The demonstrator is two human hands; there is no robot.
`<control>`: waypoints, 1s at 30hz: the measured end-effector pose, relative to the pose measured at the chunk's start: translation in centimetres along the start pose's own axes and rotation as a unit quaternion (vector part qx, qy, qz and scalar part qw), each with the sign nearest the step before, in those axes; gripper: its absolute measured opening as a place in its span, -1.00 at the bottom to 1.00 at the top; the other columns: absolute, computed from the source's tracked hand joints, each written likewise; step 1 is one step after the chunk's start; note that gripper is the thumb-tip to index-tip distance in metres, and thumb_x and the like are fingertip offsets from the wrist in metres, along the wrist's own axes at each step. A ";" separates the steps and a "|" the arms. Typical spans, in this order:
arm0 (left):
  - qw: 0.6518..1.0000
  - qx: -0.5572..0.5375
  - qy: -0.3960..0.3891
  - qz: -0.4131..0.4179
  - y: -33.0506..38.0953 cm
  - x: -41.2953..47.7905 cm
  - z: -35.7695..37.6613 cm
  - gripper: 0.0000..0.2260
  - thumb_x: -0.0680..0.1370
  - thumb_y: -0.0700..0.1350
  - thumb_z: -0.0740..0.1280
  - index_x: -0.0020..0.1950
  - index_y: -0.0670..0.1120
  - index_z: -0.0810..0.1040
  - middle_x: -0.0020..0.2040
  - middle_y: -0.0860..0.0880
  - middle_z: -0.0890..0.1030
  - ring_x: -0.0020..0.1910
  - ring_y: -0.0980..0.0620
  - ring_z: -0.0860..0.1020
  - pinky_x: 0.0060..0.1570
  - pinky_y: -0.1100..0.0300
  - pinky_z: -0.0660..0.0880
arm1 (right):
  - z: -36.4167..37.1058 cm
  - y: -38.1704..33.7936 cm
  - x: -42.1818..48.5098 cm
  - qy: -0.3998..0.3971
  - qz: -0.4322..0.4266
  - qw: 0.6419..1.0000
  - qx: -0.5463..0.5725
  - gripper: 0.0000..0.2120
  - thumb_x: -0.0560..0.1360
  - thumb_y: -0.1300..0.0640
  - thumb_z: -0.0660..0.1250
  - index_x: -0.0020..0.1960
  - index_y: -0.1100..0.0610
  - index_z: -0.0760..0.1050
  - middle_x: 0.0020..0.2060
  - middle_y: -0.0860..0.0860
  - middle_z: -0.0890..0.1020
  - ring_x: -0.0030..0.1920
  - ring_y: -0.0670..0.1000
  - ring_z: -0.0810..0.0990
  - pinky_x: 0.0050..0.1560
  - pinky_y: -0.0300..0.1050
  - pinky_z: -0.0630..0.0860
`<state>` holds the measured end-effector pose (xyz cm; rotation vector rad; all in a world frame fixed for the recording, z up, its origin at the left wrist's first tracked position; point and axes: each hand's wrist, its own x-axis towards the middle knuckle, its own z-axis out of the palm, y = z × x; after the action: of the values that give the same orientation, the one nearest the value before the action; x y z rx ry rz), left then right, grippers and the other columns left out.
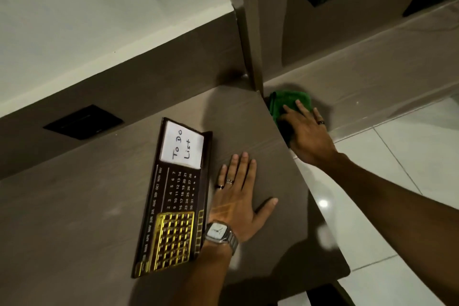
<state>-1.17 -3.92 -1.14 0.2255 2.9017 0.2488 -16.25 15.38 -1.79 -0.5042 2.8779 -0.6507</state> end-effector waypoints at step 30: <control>0.950 0.078 0.082 -0.291 -12.8 -15.0 -11.0 0.07 0.32 -0.11 0.54 0.54 -0.01 -0.20 0.58 -0.23 0.08 0.52 -0.29 0.20 0.32 -0.19 0.42 | -0.2 -22.2 -2.3 0.004 -0.069 0.989 0.134 -0.37 0.45 0.00 0.43 0.43 -0.08 0.21 0.24 0.05 0.49 0.13 0.03 0.54 0.01 -0.10 0.53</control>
<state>9.06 -20.61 10.10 -0.6499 2.9857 -0.0683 -7.69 -2.56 8.28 -0.6625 2.7196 -1.0438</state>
